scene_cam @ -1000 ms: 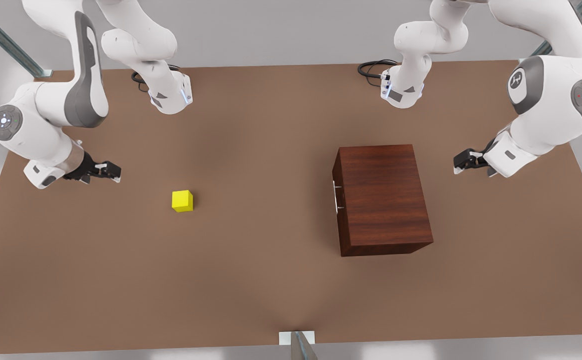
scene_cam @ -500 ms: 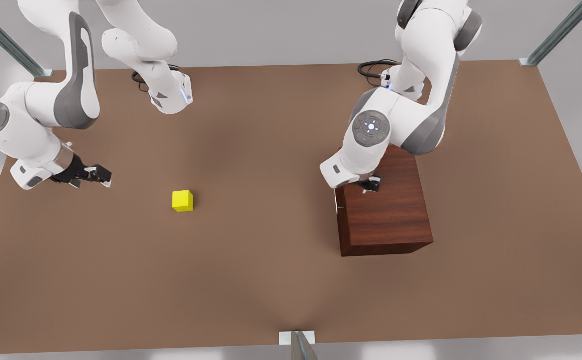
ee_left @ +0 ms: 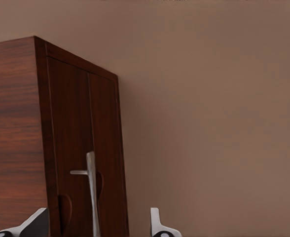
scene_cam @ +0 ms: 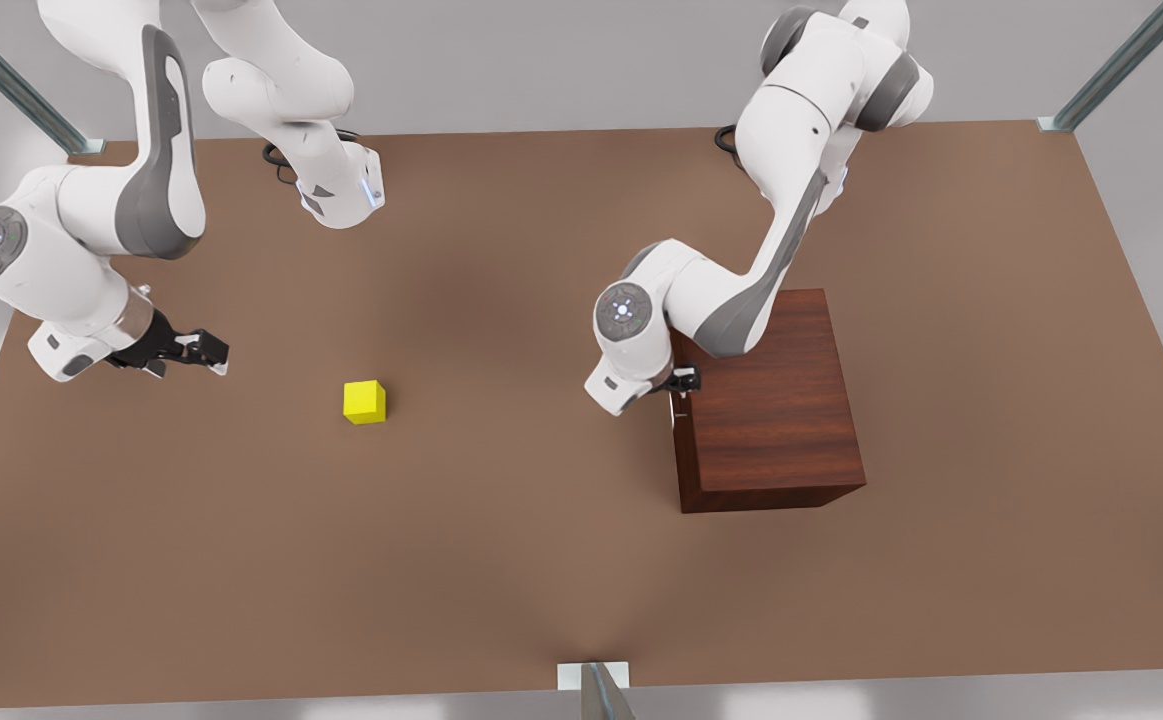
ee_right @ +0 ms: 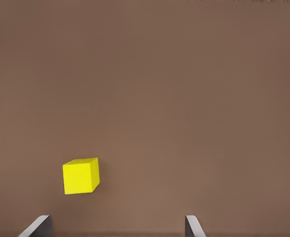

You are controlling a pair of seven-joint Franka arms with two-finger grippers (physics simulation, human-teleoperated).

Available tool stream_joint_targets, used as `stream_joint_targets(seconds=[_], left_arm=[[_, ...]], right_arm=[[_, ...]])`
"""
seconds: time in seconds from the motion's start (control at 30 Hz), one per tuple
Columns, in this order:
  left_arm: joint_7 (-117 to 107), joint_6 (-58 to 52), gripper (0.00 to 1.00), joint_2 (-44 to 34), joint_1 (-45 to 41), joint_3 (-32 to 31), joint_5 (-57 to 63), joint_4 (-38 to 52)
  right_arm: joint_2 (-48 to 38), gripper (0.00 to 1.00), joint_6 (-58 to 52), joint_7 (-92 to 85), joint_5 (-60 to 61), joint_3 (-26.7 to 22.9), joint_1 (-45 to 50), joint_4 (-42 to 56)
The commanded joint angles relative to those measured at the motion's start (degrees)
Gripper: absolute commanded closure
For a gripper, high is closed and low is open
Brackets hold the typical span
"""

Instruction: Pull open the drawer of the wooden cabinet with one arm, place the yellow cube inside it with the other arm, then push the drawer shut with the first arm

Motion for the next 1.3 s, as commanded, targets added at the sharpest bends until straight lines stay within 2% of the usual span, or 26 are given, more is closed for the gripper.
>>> stream_joint_targets(seconds=[0.0,0.57,1.27], left_arm=[[-18.40,3.31,0.00,0.07,-0.45,0.00,0.59,-0.26],[-18.14,3.14,0.00,1.57,-3.44,-0.09,12.36,-5.18],[-18.58,4.37,0.00,2.71,-3.27,-0.36,8.94,-5.09]], right_arm=[[-0.02,0.00,-0.06,-0.25,0.05,0.04,-0.29,0.03],[0.51,0.00,-0.15,0.02,0.05,0.04,-0.20,0.38],[0.77,0.00,-0.15,0.02,0.05,0.04,-0.20,0.38]])
